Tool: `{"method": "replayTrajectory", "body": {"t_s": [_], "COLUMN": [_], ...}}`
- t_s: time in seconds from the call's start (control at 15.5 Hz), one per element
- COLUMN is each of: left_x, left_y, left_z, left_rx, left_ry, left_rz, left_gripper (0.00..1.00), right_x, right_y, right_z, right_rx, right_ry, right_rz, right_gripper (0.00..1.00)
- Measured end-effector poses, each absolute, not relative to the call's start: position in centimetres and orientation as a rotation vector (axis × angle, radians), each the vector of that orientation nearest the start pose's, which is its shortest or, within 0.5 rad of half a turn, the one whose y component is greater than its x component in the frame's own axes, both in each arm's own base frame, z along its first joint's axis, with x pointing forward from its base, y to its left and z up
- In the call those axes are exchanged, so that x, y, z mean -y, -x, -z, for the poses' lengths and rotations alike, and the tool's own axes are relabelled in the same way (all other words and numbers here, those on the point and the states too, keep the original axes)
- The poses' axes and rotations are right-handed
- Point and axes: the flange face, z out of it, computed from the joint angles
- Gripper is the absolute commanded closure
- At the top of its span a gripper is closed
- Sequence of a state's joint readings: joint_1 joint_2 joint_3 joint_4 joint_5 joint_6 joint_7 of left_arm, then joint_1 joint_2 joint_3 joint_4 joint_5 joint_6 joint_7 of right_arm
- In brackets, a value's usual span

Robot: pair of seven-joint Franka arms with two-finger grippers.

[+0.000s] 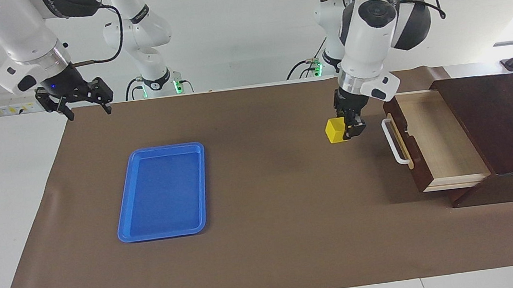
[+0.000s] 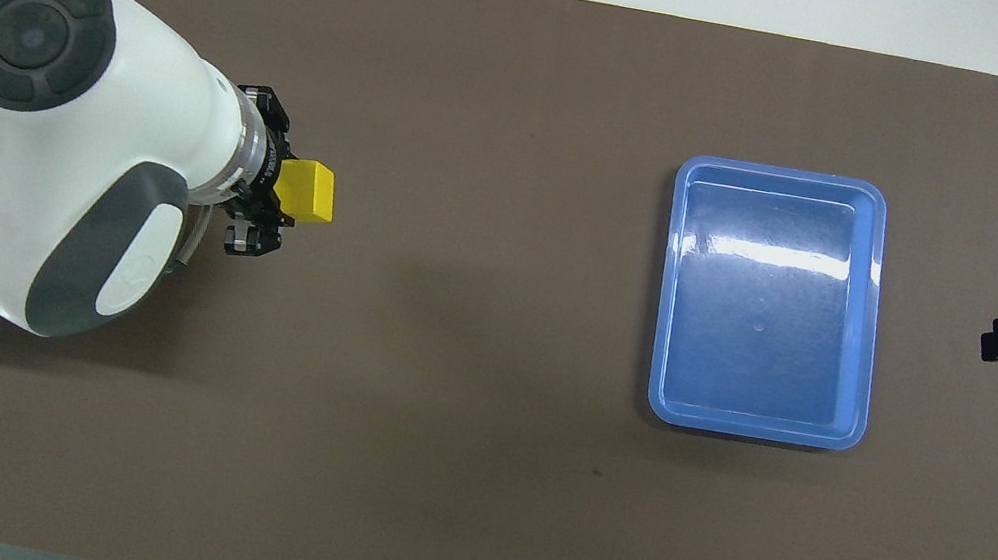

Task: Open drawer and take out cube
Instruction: 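Carry the cube toward center while the right gripper reaches toward it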

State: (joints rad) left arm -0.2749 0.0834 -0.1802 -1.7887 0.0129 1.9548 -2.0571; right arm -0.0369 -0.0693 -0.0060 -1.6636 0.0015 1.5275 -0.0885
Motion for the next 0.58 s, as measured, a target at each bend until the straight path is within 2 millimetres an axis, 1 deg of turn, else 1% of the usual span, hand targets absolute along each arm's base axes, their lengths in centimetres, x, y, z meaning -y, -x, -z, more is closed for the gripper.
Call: {"method": "replayTrajectory", "body": {"t_s": [0.13,0.19,0.26,0.45,0.58], "left_x": [28.9,30.0,30.6,30.9,31.0], "left_y": [-52.5,-52.1,-51.9,-52.1,-52.4], "left_z": [-50.3,-50.0,-49.7,-49.6,-49.7], "left_rx": [-2.196,-2.2,-2.205,-2.2,-2.187], "left_ry": [-2.098,-2.083,-2.071,-2.042,-2.016], "left_rz": [-0.034,-0.031,-0.029,-0.018,-0.01], "left_gripper": [1.0,1.0,1.0,1.0,1.0], "right_x": [2.1,2.0,1.7,0.0,-1.9], "right_y": [-52.3,-52.1,-51.8,-51.1,-50.5], "right_z": [-60.5,-59.9,-59.1,-56.0,-53.4], "right_rx": [0.06,0.026,-0.033,-0.286,-0.447], "right_ry": [3.114,3.108,3.098,3.016,2.957], "right_rz": [-0.135,-0.157,-0.184,-0.225,-0.25], "right_gripper": [0.0,0.0,0.0,0.0,0.0]}}
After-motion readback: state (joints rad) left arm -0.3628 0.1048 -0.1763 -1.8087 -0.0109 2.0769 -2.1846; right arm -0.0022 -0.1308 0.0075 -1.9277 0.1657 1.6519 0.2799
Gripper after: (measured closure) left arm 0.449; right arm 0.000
